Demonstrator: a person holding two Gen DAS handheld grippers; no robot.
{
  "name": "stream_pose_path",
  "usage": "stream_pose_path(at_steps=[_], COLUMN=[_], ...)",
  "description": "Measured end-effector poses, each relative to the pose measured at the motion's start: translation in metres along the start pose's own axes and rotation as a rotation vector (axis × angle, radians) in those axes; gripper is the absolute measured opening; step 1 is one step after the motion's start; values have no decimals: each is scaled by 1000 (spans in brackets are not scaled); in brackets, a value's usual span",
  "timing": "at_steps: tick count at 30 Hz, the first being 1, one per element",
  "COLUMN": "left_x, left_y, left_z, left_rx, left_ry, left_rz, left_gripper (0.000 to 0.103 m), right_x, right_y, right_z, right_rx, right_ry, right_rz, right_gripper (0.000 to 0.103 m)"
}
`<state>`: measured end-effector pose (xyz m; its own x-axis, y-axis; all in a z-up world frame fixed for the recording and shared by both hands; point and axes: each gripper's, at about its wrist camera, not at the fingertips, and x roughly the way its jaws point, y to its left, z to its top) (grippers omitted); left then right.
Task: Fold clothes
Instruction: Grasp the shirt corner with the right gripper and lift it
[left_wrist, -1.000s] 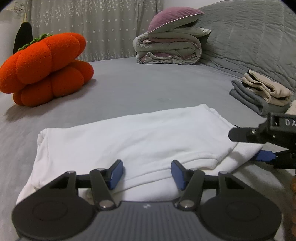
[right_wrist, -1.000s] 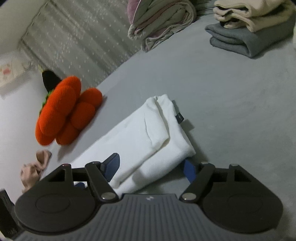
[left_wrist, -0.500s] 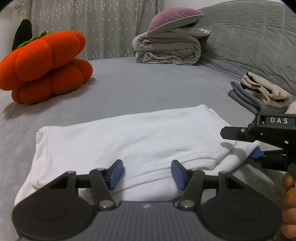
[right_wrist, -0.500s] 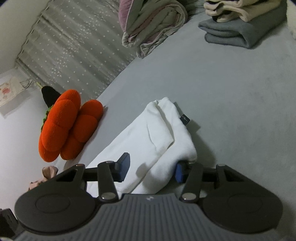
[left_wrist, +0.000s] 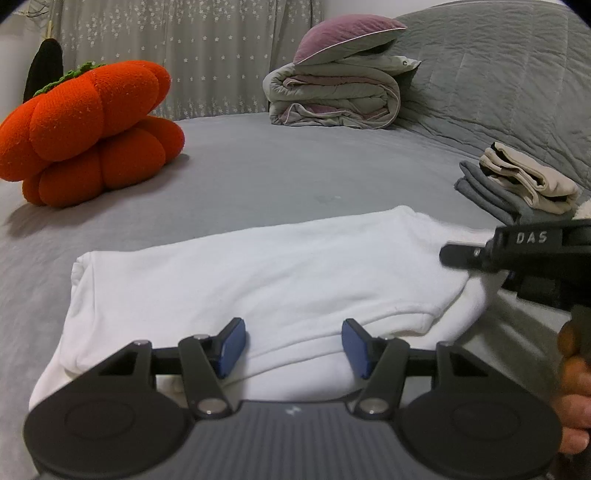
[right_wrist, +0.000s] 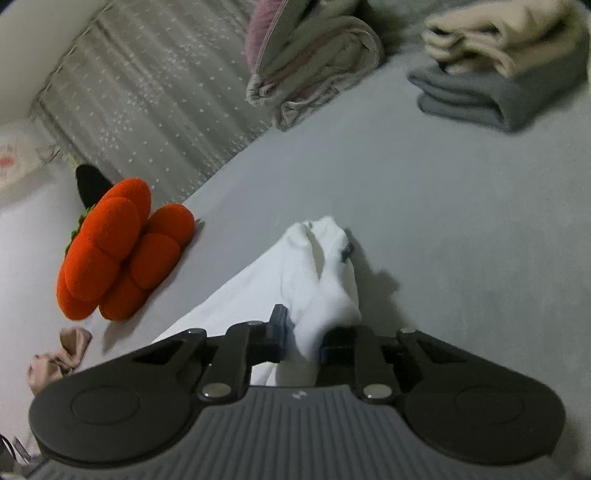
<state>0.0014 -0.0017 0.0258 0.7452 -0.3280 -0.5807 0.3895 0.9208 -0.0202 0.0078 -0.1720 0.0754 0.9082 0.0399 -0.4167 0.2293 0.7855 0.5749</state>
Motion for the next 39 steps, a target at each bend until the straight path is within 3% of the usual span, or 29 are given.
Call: stream_pose_path(at_steps=[5, 8, 11, 16, 25, 29, 33, 39], left_x=[0, -1, -3, -7, 33, 48, 62, 54], left_y=[1, 3, 13, 37, 26, 25, 17, 11], left_z=[1, 3, 11, 28, 55, 63, 51, 48], left_rx=[-1, -1, -22, -104, 6, -51, 22, 25], left_ry=[6, 17, 42, 13, 9, 16, 52, 62], left_rz=[-4, -17, -79, -38, 145, 130, 164, 164], left_gripper=[60, 61, 63, 63, 63, 63, 63, 63], right_x=[-15, -19, -16, -13, -16, -15, -14, -13], right_y=[38, 49, 43, 26, 35, 34, 35, 33], right_z=[-5, -9, -9, -4, -5, -5, -6, -4], right_rx=[-267, -356, -347, -267, -297, -298, -312, -309], right_ry=[-82, -104, -95, -68, -79, -75, -75, -70], right_rz=[9, 18, 9, 7, 9, 5, 6, 11], right_gripper=[19, 19, 18, 18, 18, 18, 18, 18])
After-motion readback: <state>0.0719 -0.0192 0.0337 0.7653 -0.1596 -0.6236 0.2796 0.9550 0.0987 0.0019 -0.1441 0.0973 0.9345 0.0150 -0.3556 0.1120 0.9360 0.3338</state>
